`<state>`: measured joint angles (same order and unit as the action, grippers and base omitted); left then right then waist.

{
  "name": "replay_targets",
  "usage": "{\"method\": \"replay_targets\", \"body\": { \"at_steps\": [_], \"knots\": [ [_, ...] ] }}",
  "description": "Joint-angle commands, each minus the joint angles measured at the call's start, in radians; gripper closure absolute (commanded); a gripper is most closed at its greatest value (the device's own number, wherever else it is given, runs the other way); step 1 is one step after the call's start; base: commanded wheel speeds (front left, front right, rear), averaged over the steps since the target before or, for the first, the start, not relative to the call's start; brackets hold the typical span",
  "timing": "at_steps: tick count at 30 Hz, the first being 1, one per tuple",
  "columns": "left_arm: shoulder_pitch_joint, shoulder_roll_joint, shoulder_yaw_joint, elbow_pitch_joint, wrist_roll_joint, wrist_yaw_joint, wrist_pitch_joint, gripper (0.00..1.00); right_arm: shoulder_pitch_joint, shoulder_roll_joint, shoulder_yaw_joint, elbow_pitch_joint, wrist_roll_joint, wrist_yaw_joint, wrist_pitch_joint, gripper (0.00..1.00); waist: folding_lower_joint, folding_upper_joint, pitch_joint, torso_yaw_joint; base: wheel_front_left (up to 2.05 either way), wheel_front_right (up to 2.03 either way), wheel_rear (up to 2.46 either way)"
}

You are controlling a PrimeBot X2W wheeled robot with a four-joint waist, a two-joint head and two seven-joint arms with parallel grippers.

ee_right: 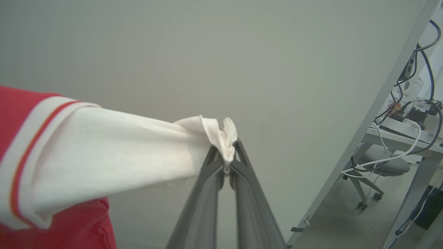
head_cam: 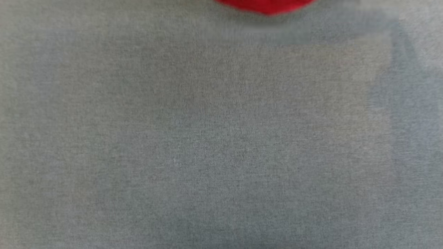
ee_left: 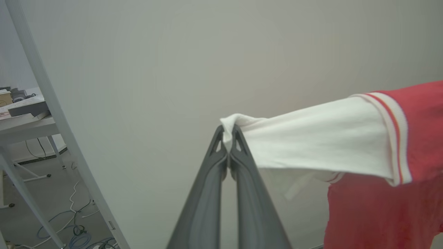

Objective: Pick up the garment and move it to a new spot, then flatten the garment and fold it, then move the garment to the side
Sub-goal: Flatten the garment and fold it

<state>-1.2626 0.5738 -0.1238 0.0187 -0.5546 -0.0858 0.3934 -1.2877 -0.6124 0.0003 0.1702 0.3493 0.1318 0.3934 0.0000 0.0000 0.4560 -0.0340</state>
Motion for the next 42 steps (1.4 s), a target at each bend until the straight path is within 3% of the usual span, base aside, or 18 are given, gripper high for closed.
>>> {"method": "replay_targets", "body": {
  "at_steps": [1,9,18,32,42],
  "knots": [
    [-0.071,-0.006,-0.008,0.04,0.019,-0.007,-0.023,1.0,-0.057,-0.004,0.009,0.033,-0.017,-0.001,-0.017,1.0,0.0,0.0,0.145,0.012,0.0,0.0,0.0],
    [-0.293,-0.08,-0.049,0.258,0.075,-0.021,-0.226,1.0,-0.259,0.056,0.046,0.215,-0.092,-0.001,-0.152,1.0,0.0,0.0,0.227,0.033,0.0,0.0,0.0],
    [-0.283,-0.108,-0.081,0.437,0.087,-0.031,-0.374,1.0,-0.26,0.105,0.079,0.362,-0.115,-0.001,-0.29,1.0,0.0,0.0,0.25,0.05,0.0,0.0,0.0],
    [0.12,-0.17,-0.121,0.505,-0.006,-0.04,-0.522,1.0,0.088,0.103,0.143,0.447,-0.034,-0.001,-0.352,1.0,0.0,0.0,0.111,0.068,0.0,0.0,0.0],
    [0.495,-0.154,-0.141,0.461,-0.072,-0.026,-0.468,1.0,0.394,0.093,0.136,0.476,0.05,-0.001,-0.251,1.0,0.0,0.0,-0.046,0.07,0.0,0.0,0.0]
  ]
}}
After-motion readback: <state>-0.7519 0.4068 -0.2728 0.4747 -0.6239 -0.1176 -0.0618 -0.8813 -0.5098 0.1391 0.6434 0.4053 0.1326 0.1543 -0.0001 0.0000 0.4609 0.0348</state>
